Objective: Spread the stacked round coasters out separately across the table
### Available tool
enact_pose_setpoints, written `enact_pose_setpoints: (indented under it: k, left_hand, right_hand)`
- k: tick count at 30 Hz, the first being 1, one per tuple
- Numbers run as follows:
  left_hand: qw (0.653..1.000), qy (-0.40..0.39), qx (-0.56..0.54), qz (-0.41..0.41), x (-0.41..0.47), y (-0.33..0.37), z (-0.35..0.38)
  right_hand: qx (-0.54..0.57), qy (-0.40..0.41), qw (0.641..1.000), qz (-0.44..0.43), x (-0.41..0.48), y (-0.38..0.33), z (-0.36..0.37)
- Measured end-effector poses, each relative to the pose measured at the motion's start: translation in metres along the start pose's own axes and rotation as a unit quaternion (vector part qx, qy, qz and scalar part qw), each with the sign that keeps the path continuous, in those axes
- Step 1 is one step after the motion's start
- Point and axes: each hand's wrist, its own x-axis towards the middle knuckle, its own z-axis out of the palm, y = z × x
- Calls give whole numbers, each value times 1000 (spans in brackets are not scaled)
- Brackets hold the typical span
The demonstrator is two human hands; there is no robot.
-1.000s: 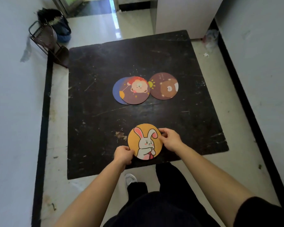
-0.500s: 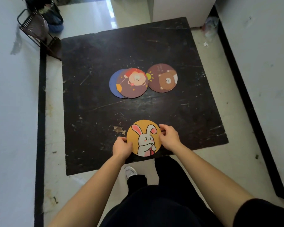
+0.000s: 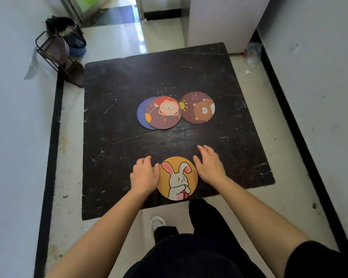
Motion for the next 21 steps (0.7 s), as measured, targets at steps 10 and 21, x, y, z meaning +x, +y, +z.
enact_pose_setpoints:
  k: [10,21]
  left_hand:
    - [890,339,14,305,-2,103,-205]
    - [839,428,13,335,-53,185,-240]
  right_hand:
    - [-134,402,882,-205,-12,-89,-184]
    - [-170,511,811,-229,-41,-64,-287]
